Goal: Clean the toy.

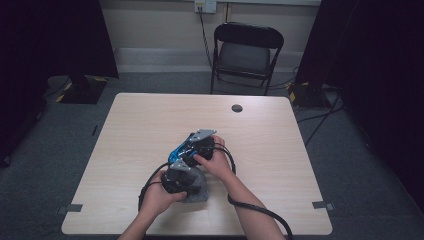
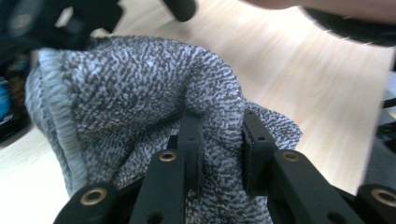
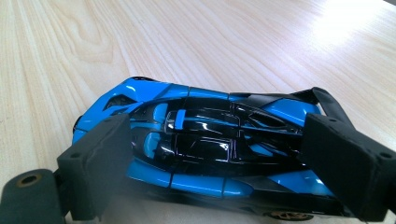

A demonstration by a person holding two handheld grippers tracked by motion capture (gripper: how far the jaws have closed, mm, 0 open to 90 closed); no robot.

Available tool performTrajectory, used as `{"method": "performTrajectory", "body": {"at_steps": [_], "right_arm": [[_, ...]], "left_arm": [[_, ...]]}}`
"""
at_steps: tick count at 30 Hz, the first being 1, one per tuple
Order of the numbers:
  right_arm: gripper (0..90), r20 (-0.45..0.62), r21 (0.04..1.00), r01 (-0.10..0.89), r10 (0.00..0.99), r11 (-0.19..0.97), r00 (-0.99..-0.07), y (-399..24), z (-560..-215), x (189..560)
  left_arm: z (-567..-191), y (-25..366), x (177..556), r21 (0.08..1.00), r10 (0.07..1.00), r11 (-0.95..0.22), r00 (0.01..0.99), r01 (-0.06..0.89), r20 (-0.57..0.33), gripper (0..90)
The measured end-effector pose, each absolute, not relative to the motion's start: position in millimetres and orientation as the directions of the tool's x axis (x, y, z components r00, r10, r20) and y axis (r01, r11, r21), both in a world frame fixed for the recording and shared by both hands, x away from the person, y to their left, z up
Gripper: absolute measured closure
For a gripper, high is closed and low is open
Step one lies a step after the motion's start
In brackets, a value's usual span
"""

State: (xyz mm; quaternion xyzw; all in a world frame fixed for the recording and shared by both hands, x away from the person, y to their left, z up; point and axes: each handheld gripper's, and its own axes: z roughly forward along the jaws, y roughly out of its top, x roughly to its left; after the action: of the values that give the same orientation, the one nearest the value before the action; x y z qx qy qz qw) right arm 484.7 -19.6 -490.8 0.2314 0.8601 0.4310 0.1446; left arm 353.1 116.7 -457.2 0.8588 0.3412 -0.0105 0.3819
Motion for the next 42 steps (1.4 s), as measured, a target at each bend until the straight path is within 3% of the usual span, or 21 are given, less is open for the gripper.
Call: {"method": "performTrajectory", "body": {"at_steps": [17,42], "right_arm": [[9.0,-0.049,0.808,0.273,0.521,0.522,-0.852,-20,-491,485],[9.0,-0.051,0.813,0.268,0.521,0.517,-0.852,-20,-491,484]], "left_arm": [[-431,152,347,0.678,0.618,-0.458,0.754,0.574,-0.221,73.5],[-425,233,378,0.741,0.789,-0.276,0.585,0.612,-0.189,73.4]]}}
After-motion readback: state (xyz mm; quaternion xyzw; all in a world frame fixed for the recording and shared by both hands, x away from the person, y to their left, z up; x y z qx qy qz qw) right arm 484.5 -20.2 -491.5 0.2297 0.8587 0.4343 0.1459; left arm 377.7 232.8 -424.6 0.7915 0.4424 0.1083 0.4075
